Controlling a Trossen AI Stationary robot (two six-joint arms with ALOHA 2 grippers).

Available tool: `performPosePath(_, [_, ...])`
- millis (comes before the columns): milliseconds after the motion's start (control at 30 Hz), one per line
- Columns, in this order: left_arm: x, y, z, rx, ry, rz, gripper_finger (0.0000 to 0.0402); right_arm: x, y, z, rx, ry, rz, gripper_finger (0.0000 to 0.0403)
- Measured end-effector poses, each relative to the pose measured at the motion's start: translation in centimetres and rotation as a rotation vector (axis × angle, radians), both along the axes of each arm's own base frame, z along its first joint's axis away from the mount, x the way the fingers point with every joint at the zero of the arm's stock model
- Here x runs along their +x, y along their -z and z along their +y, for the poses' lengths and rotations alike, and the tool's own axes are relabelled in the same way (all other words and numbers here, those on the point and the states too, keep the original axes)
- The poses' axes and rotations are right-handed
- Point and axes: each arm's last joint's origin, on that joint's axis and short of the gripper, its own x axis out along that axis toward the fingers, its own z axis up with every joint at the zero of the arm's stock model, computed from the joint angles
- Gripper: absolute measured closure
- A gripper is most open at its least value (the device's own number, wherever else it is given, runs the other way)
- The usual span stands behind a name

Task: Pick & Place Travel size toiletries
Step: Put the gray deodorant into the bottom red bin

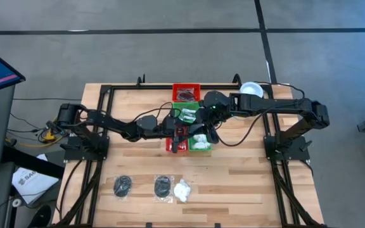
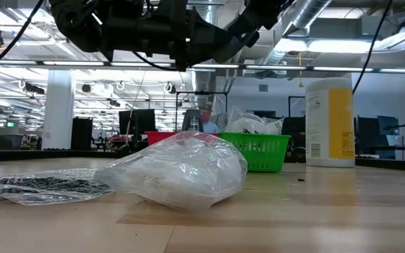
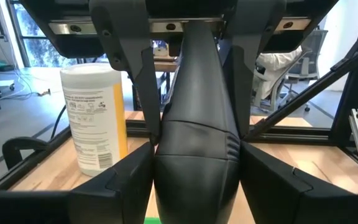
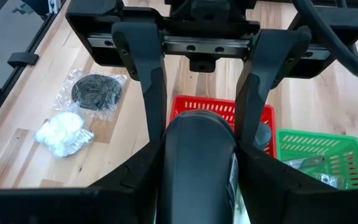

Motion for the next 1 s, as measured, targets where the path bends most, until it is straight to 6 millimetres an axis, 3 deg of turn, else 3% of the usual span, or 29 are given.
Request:
performPosePath(233, [0.01,0.04,0.00,0.000,0.000,0.005,0.0215,0.00,0.02,0.00,-0.003,-0.003,0.001,0.0238])
performPosePath(1000, [0.04,0.09,-0.05,-0.007,0.018,0.009,0.0215,-0.03,0.03,0.03,0.006,0.004,0.008,0.0239])
